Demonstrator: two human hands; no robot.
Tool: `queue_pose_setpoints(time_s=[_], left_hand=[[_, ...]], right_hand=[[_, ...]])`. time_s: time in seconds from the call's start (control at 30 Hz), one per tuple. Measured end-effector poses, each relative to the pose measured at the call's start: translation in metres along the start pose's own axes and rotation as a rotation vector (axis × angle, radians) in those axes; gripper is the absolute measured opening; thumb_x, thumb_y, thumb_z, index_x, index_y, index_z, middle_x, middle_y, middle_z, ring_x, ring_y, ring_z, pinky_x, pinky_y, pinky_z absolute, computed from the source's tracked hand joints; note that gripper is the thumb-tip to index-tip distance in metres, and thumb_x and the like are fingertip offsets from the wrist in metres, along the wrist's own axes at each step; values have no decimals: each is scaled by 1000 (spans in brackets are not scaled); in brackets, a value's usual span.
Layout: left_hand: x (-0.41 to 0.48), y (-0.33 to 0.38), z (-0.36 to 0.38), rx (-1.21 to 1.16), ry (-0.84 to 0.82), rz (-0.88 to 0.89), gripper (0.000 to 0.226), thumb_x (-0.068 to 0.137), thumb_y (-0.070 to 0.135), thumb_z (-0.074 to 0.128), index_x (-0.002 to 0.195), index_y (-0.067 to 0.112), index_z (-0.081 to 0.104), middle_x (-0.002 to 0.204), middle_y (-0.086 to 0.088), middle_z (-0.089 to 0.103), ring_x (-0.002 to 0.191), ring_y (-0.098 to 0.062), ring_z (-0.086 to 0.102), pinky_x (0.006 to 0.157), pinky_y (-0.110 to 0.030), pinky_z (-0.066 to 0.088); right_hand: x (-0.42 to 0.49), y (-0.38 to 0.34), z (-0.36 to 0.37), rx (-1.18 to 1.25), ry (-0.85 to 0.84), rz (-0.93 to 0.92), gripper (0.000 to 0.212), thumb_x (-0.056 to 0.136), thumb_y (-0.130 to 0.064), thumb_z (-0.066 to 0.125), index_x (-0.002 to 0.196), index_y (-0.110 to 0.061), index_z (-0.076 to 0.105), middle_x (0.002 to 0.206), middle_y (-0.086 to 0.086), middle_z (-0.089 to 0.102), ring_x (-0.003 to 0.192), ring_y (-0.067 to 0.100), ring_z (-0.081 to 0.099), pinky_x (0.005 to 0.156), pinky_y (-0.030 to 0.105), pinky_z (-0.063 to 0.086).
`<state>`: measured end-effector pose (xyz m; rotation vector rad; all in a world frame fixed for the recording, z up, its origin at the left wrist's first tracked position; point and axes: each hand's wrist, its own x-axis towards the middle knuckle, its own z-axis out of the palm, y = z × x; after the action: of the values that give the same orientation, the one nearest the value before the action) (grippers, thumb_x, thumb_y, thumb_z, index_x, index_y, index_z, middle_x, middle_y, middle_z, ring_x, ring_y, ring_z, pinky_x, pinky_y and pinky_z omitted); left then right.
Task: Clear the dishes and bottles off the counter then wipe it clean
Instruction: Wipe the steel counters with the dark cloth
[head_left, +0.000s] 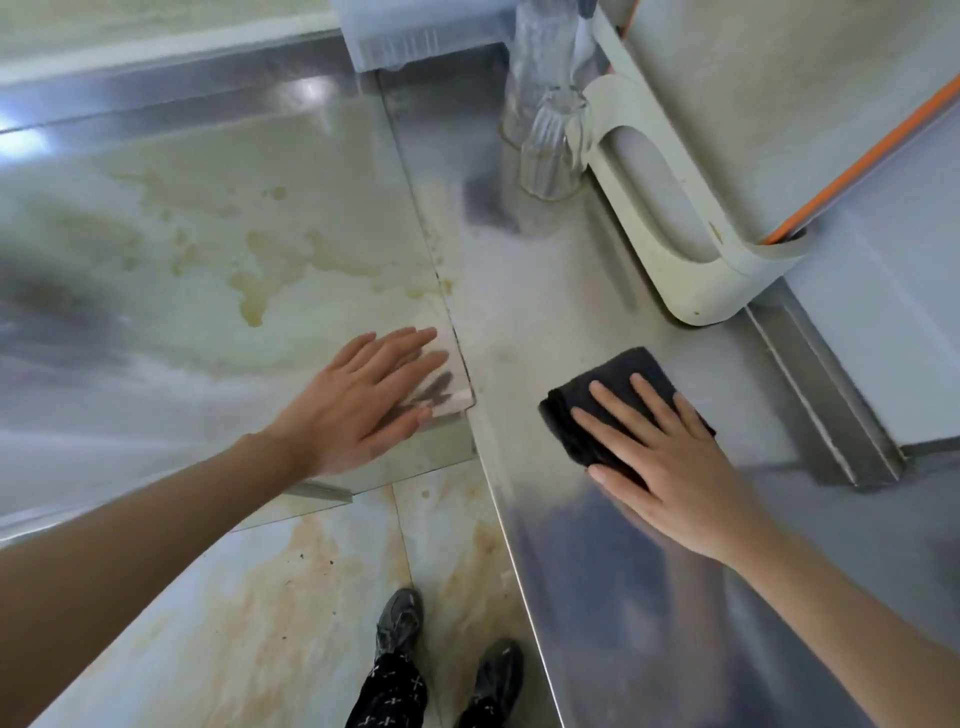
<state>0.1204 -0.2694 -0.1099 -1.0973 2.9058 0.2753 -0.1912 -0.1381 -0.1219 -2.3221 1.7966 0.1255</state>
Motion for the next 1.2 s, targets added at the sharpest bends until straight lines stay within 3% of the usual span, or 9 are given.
queue_pose_setpoints(time_s=[0.13, 0.23, 0.37, 0.5, 0.63, 0.77, 0.87, 0.97, 1.2], left_hand=[[-28, -36, 5, 33, -8, -243, 65, 91, 61, 11, 146, 28, 20, 154, 0, 17, 142, -19, 13, 114, -38, 9], [-32, -34, 17, 37, -21, -321, 60, 92, 59, 16, 146, 31, 20, 154, 2, 17, 142, -18, 12, 112, -38, 7], [-33, -38, 18, 43, -18, -317, 58, 93, 57, 15, 146, 33, 18, 154, 4, 14, 142, -16, 9, 112, -37, 6], [-33, -39, 20, 45, -29, -311, 57, 94, 57, 16, 146, 35, 16, 154, 4, 15, 142, -16, 10, 112, -38, 8], [-33, -40, 20, 50, -32, -299, 57, 94, 57, 17, 146, 33, 18, 154, 1, 18, 142, -18, 10, 113, -40, 10], [-34, -40, 21, 23, -1, -283, 57, 94, 56, 19, 145, 31, 24, 153, -1, 22, 141, -20, 15, 111, -43, 14], [-34, -41, 22, 24, 8, -277, 57, 94, 56, 20, 145, 31, 25, 153, -1, 23, 141, -21, 16, 110, -44, 16], [-34, -42, 24, 17, 9, -268, 57, 94, 55, 23, 145, 31, 24, 153, -2, 22, 141, -22, 16, 110, -45, 17], [-34, -44, 22, -36, 13, -241, 55, 93, 53, 29, 142, 29, 33, 152, -4, 27, 141, -23, 19, 109, -46, 19]], right_hand=[[55, 1, -6, 138, 107, 232, 72, 91, -62, 12, 150, -22, 7, 157, -4, 14, 145, 22, 9, 116, 44, 11], [109, -28, -8, 269, 322, 459, 57, 98, -43, 28, 144, -11, 33, 153, 5, 30, 142, 31, 22, 114, 47, 16], [171, -78, -20, 550, 451, 392, 40, 100, -29, 39, 132, -9, 52, 141, 8, 48, 138, 29, 32, 113, 42, 18], [188, -118, -31, 696, 321, 123, 42, 99, -34, 39, 135, -15, 49, 141, 5, 49, 140, 25, 28, 114, 36, 13], [173, -106, -28, 280, 42, -143, 53, 97, -50, 23, 147, -33, 22, 157, -14, 11, 146, 21, -3, 114, 40, -4], [224, -67, -40, 142, -9, 63, 60, 94, -59, 19, 148, -37, 3, 158, -12, -8, 144, 29, -14, 115, 50, -5], [259, -50, -46, 171, 74, 267, 57, 97, -49, 28, 149, -29, 15, 159, -3, 2, 145, 35, -3, 114, 52, 1], [251, -68, -39, 297, 273, 262, 48, 97, -27, 44, 143, -15, 37, 154, 7, 27, 142, 34, 19, 114, 49, 14], [214, -88, -32, 548, 505, 314, 46, 81, 10, 55, 125, -5, 58, 133, 7, 56, 124, 24, 52, 103, 19, 33]])
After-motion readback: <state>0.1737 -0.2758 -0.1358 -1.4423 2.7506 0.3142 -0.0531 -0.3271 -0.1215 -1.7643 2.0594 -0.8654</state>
